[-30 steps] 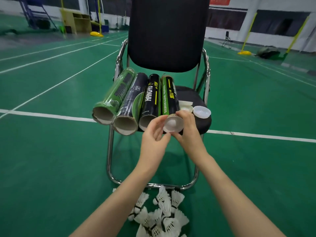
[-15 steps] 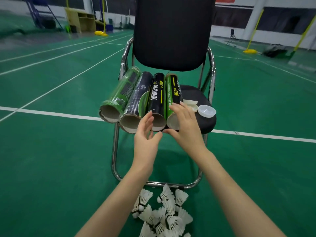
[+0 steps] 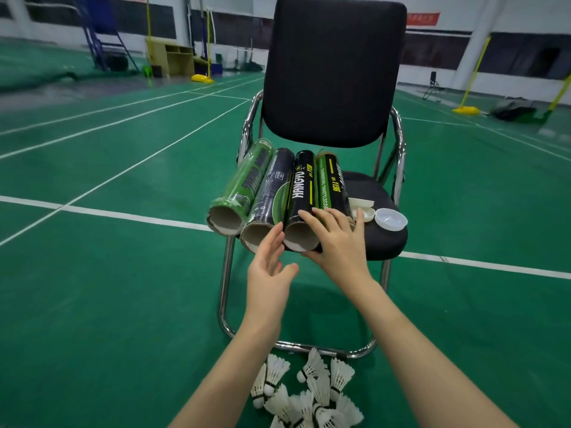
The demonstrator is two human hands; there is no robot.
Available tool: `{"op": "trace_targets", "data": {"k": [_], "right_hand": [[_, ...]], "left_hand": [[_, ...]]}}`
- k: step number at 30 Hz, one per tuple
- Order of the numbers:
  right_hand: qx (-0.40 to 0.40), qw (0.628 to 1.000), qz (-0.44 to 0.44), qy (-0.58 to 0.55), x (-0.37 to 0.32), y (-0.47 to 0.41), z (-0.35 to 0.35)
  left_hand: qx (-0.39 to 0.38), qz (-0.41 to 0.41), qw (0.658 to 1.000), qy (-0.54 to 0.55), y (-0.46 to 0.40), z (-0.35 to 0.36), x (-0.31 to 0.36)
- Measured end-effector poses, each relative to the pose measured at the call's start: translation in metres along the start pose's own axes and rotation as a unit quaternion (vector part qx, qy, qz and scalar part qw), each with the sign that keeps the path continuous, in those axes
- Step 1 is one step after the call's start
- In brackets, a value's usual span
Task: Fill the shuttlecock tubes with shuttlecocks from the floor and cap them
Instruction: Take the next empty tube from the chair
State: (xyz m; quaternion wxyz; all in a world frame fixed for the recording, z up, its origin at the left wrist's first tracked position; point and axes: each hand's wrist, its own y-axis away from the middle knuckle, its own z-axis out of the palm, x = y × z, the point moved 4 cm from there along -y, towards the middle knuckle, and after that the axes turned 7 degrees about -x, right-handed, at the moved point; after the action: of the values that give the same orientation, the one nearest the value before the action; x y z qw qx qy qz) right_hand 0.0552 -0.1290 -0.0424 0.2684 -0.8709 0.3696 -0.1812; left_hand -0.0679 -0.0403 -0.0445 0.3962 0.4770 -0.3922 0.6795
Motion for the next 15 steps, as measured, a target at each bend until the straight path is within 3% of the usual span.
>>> {"op": "trace_targets", "data": {"k": [6, 15], "right_hand": [[0.049, 0.994, 0.033, -0.096, 0.003, 0.0, -0.023], [0.101, 0.959, 0.035, -0.262, -0.014, 0.013, -0.097]], "left_hand": [[0.002, 0.031, 1.0, 0.005, 0.003, -0.004, 0.007], [-0.06, 0.119, 0.99, 0.038, 0.004, 0.023, 0.055]]}}
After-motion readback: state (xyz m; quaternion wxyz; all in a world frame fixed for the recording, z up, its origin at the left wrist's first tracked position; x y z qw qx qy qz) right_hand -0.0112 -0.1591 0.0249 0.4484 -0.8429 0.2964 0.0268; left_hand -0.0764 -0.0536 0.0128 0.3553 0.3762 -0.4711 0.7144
